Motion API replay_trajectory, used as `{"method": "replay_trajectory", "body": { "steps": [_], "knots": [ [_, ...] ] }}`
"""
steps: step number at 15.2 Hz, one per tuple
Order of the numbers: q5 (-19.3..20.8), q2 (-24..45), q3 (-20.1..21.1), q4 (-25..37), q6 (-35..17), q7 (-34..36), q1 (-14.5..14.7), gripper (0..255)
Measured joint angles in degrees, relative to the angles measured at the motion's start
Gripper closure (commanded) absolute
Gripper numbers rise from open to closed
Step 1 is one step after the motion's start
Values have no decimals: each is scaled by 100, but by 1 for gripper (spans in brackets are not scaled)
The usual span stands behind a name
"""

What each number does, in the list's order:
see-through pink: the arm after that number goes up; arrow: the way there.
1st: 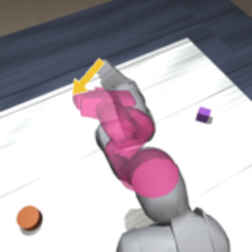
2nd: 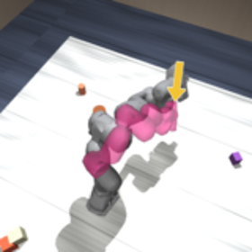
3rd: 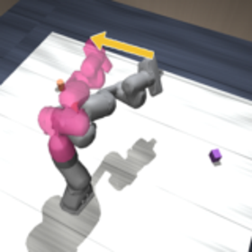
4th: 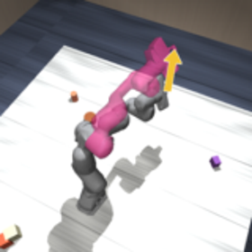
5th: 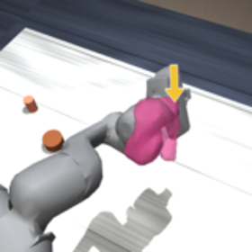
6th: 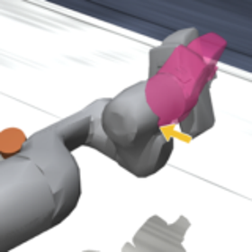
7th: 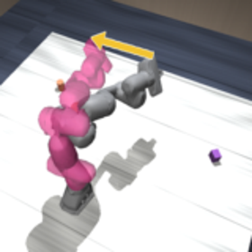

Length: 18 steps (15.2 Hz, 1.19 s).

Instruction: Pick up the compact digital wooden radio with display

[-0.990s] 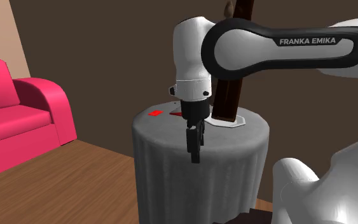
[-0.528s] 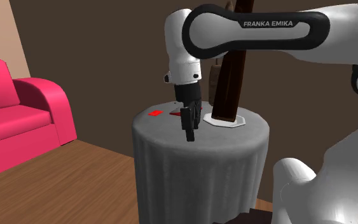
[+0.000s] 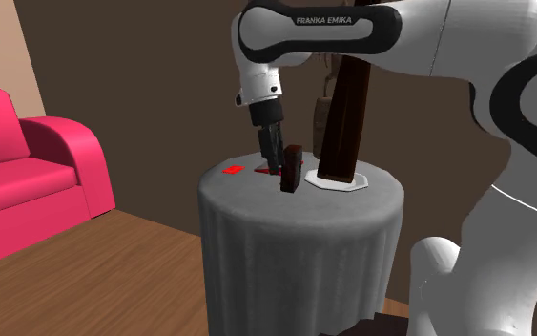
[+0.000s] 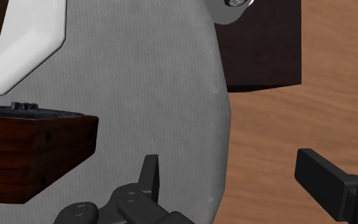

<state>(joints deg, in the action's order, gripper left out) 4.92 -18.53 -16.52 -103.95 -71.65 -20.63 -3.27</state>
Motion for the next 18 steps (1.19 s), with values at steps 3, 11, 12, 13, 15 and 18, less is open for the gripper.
{"method": "replay_trajectory", "body": {
  "steps": [3,11,12,13,15,18],
  "knots": [
    [-45,703,-289,985,495,-512,-64,0],
    [-438,2856,-913,3637,1549,-1888,-599,0],
    [-433,2849,-913,3549,1474,-1893,-599,0],
    [-410,2789,-908,3385,1369,-1879,-581,0],
    [-382,2709,-902,3122,1182,-1861,-561,0],
    [-349,2587,-882,2802,975,-1804,-520,255]
  ]
}}
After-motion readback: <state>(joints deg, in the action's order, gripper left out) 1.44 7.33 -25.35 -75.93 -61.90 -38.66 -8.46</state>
